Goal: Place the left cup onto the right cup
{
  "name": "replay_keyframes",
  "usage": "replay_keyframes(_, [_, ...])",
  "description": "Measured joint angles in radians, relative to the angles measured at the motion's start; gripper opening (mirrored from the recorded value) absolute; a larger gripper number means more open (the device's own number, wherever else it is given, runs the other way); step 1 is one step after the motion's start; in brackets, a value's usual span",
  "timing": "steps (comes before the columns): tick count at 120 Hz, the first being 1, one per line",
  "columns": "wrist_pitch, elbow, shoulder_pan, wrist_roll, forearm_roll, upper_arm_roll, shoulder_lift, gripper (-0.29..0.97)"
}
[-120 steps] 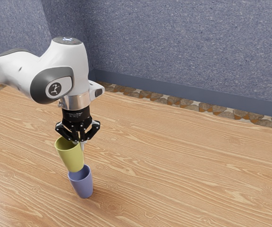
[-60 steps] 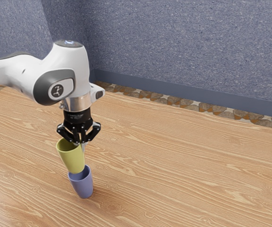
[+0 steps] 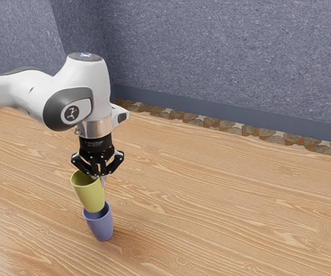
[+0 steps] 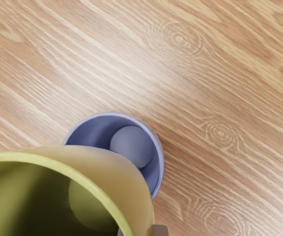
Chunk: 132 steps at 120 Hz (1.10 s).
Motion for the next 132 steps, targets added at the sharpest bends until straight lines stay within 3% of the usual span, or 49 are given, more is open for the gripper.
replay_keyframes(132, [0.058,0.0,0.01,0.009,0.001,0.001,0.079,-0.11])
